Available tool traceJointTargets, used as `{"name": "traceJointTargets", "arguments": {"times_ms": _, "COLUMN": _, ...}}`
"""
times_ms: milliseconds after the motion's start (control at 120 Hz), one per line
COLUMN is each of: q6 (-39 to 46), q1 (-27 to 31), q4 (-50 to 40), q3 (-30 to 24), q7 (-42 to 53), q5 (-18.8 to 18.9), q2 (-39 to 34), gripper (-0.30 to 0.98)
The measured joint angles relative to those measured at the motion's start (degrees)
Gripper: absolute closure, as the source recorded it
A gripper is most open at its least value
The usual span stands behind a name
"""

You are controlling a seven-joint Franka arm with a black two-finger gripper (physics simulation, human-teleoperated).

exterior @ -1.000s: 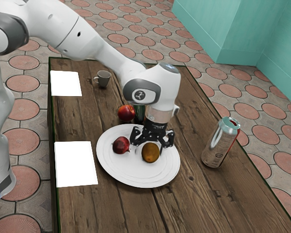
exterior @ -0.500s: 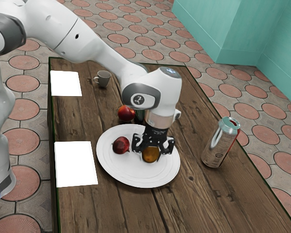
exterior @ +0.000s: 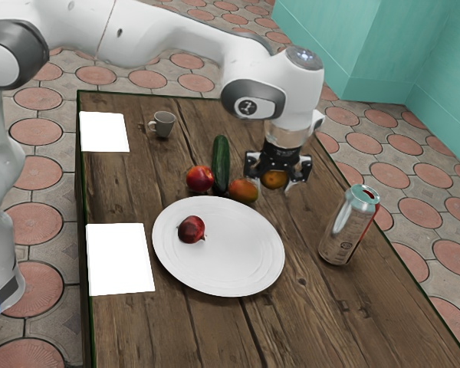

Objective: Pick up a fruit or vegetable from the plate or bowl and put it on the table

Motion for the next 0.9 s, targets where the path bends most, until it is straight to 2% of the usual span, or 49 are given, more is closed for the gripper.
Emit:
{"name": "traceJointTargets", "arguments": {"times_ms": 92, "q6": -1.31, "q1": 3.95, "q4": 3.64, "q3": 0.25, "q7": 3.19, "q5": 1.11, "q2": 3.11, "gripper": 0.32}}
{"name": "traceJointTargets", "arguments": {"times_ms": 125, "q6": -1.66, "q1": 8.60, "q4": 4.65, "q3": 0.24, "q7": 4.47, "q5": 1.20, "q2": 4.07, "gripper": 0.32}}
{"name": "traceJointTargets", "arguments": {"times_ms": 217, "q6": -2.35, "q1": 26.40, "q4": 6.15, "q3": 0.40, "q7": 7.96, "q5": 0.56, "q2": 5.64, "gripper": 0.33}}
{"name": "traceJointTargets", "arguments": {"times_ms": 275, "q6": -2.67, "q1": 30.83, "q4": 7.12, "q3": 0.40, "q7": 9.93, "q5": 0.30, "q2": 6.19, "gripper": 0.33}}
{"name": "traceJointTargets", "arguments": {"times_ms": 467, "q6": -3.23, "q1": 27.80, "q4": 8.19, "q3": 0.21, "q7": 15.21, "q5": -0.45, "q2": 6.88, "gripper": 0.37}}
{"name": "traceJointTargets", "arguments": {"times_ms": 558, "q6": -3.23, "q1": 28.01, "q4": 8.22, "q3": 0.23, "q7": 17.73, "q5": -1.08, "q2": 7.26, "gripper": 0.19}}
{"name": "traceJointTargets", "arguments": {"times_ms": 683, "q6": -2.97, "q1": 27.38, "q4": 7.61, "q3": 0.28, "q7": 20.53, "q5": -2.52, "q2": 6.57, "gripper": 0.08}}
{"name": "traceJointTargets", "arguments": {"times_ms": 775, "q6": -2.80, "q1": 21.24, "q4": 6.08, "q3": -0.50, "q7": 21.30, "q5": -6.26, "q2": 3.02, "gripper": 0.04}}
{"name": "traceJointTargets", "arguments": {"times_ms": 900, "q6": -2.69, "q1": 13.45, "q4": 5.63, "q3": -1.24, "q7": 22.14, "q5": -8.58, "q2": 1.22, "gripper": 0.02}}
